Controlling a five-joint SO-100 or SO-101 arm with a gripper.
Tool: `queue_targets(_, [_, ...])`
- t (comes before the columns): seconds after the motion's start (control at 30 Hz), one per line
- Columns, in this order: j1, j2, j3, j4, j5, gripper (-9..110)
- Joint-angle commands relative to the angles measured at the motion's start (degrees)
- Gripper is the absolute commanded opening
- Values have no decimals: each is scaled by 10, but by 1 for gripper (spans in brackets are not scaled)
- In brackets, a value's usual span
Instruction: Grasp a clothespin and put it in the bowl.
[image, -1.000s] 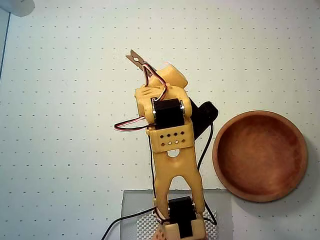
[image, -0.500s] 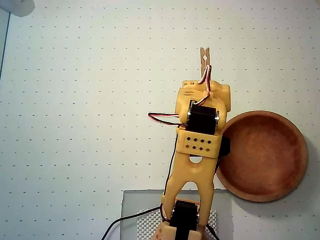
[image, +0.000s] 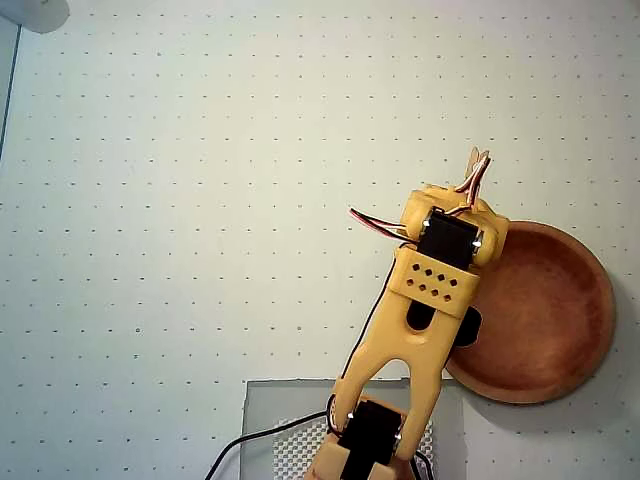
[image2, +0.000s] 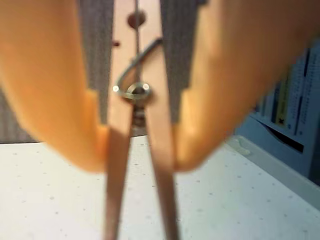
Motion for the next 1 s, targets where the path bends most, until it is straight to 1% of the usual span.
queue_targets(0.0, [22,24,-10,-9,3,-3])
queue_targets(0.17, [47,14,-6,-9,5,-3])
queue_targets(0.3, [69,-41,-6,-8,6,-3])
queue_targets(0.6, [72,-132,-5,-1,6,-3])
queue_targets(0.83, [68,-139,69,-9,6,-3])
queue_targets(0.97, [75,-139,80,-11,0,-3])
